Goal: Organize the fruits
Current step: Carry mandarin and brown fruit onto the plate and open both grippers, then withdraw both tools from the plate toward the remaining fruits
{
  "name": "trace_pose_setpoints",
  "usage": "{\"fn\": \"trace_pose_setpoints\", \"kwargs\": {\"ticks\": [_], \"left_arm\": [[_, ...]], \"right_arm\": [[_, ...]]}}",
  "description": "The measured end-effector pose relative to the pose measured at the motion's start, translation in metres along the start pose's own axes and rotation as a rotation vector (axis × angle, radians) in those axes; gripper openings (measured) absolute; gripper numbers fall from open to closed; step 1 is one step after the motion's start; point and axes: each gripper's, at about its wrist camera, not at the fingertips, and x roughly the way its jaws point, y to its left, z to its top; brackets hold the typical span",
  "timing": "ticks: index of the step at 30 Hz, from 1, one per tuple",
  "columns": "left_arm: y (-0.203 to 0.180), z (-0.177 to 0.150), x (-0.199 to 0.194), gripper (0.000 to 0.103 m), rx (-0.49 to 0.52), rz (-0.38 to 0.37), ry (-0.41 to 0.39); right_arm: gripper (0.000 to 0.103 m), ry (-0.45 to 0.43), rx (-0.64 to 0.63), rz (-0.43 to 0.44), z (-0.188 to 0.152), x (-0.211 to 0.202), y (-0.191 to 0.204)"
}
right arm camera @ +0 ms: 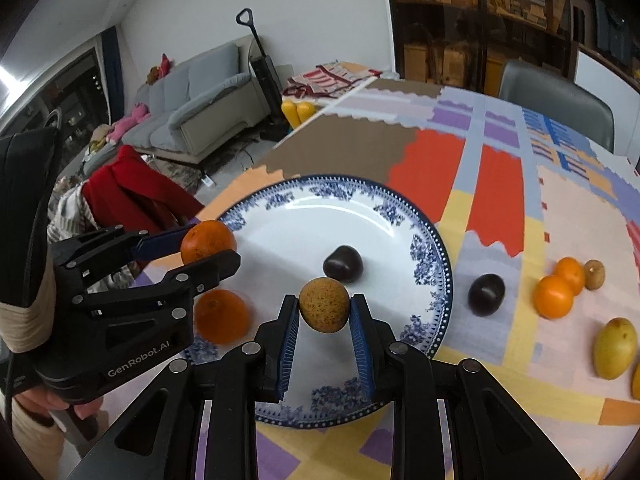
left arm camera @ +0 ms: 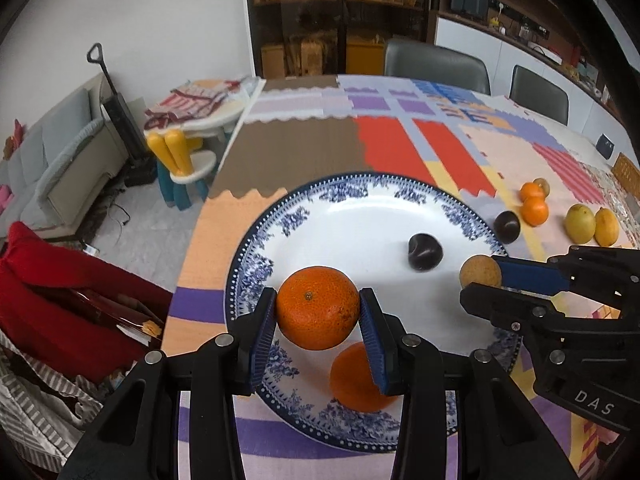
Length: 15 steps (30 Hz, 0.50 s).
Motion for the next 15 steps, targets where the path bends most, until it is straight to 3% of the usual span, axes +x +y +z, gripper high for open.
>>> {"fn": "trace_pose_setpoints", "kwargs": {"ticks": [11, 15], "left_arm": [[-0.002, 0.001, 0.011, 0.041, 0.009, -0.009, 0.054], [-0.004, 0.001, 0.005, 0.05, 0.009, 0.004, 0.034]], "right_arm": [[0.028, 0.031, 0.019, -0.008, -0.001, 0.015, -0.007], [0.037, 0.024, 0.02, -0.015, -0.001, 0.012, -0.009]]}}
